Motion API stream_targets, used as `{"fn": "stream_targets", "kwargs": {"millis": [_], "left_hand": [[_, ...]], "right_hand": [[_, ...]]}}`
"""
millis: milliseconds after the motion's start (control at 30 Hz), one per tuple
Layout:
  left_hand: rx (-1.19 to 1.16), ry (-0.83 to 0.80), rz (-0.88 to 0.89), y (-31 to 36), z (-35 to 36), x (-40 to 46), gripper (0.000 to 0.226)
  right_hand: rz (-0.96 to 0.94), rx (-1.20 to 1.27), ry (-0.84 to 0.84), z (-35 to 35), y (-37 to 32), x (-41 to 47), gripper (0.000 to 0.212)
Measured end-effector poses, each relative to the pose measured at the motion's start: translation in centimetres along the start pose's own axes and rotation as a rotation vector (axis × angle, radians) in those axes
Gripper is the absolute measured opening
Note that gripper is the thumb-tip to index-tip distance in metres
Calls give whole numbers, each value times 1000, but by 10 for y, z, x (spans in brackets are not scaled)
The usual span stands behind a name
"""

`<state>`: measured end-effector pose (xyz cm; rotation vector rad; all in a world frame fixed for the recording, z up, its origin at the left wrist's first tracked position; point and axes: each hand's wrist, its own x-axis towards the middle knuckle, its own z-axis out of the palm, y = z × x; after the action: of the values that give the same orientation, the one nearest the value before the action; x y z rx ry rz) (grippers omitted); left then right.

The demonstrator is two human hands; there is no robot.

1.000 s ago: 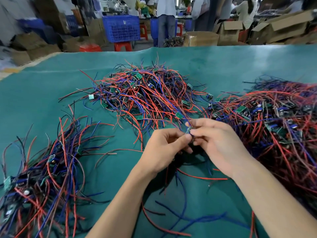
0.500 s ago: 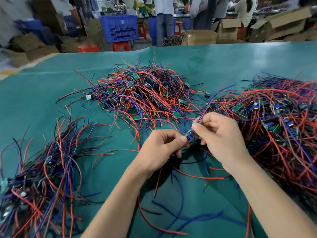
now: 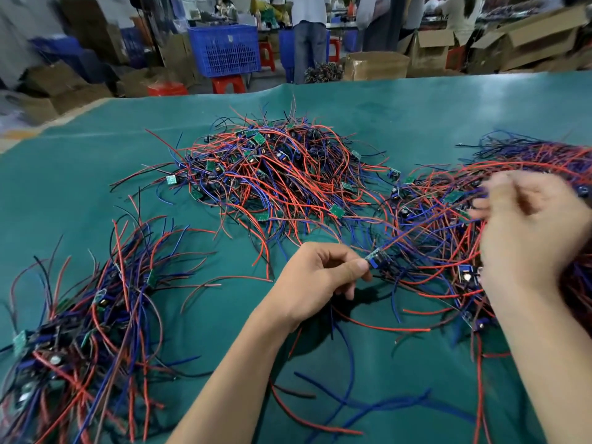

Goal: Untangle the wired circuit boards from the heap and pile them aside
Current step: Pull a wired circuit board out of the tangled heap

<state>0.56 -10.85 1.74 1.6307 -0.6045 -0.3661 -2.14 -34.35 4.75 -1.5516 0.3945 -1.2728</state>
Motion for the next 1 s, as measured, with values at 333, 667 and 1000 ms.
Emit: {"fn": "stream_targets", "kwargs": {"millis": [333,667,1000], "left_hand": [[-106,141,39,-1,1,1,26],[-86,24,5,3,1,0,25],[3,-16,-35,4,3,-2,20]], "right_hand": [[64,-131,-865,25,-25,-61,32],[-12,-88,-553,25,-19,-57,15],[39,178,-175,5,-89,-3,8]]}}
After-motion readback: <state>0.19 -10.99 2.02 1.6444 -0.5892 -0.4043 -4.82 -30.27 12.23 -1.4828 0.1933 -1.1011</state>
